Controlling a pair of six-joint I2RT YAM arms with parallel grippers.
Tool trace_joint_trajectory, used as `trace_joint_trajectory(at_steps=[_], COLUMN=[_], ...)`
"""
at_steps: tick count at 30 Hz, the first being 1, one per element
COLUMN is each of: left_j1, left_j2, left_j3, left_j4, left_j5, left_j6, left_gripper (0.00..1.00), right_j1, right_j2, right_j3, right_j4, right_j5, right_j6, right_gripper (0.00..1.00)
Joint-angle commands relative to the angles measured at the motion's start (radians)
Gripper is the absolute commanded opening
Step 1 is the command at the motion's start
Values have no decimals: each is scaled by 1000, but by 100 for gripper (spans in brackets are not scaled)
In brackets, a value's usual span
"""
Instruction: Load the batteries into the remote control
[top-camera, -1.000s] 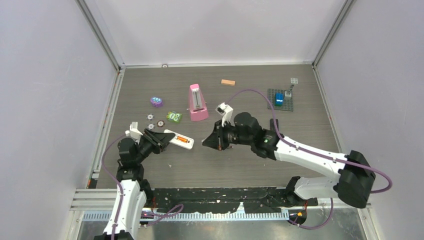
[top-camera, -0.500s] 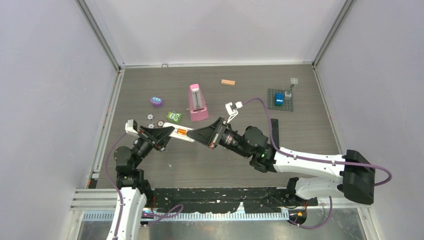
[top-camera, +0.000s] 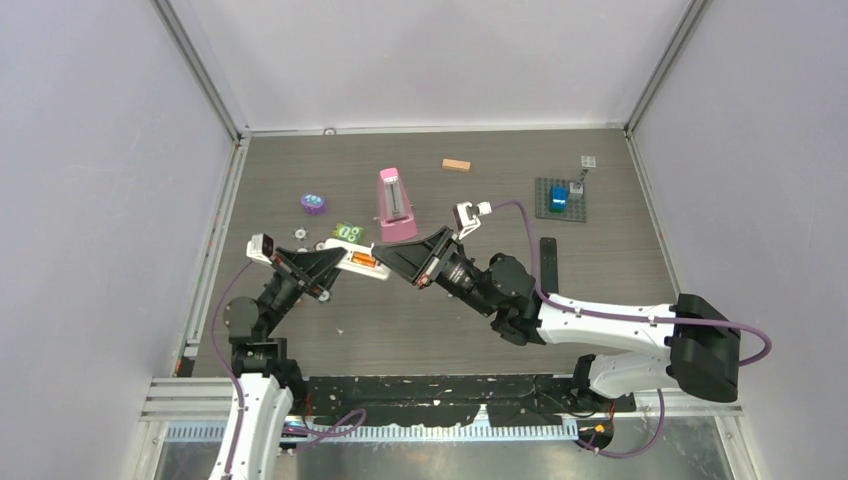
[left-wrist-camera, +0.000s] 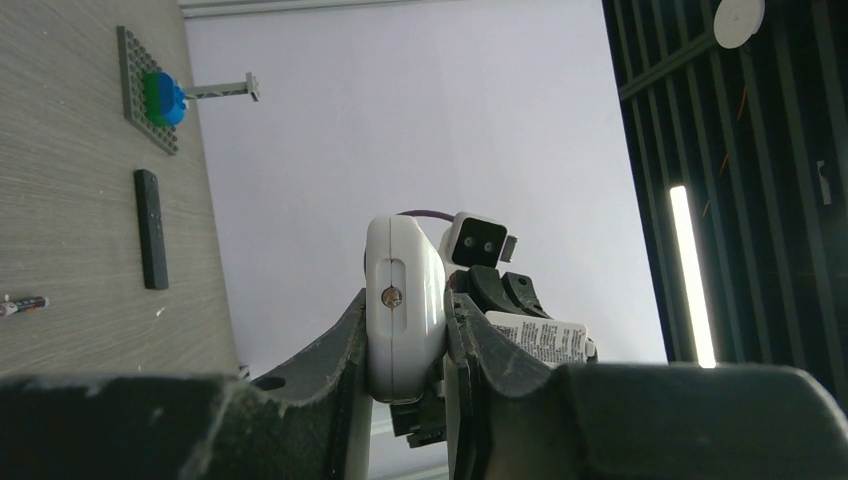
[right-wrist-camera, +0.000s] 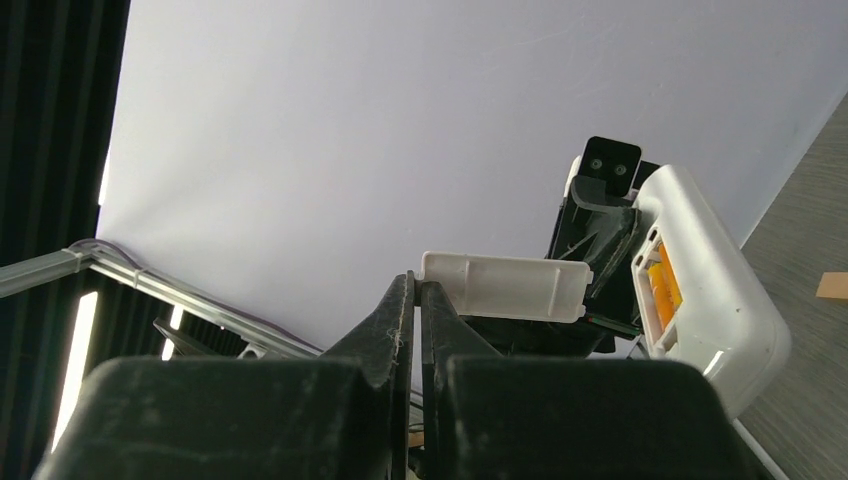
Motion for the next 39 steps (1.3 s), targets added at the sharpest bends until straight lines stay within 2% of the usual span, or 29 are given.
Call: trace_joint_trajectory(at_steps=[1, 17, 29, 39], left_j1=[-5, -9, -10, -10], left_j2=[0, 9, 11, 16], left_j3=[42, 27, 15, 12], left_j4=[80, 134, 140, 140], left_j5=[-14, -28, -28, -30], left_j6=[-28, -85, -97, -91], left_gripper=[0, 0, 0, 0], right_j1=[7, 12, 0, -1], right_j2=[7, 42, 18, -6], right_j3=[29, 6, -43, -106], right_j4=[56, 28, -2, 9], right_j5=[41, 46, 62, 67], right_j6=[45, 94, 66, 112], right_gripper=[5, 6, 12, 18])
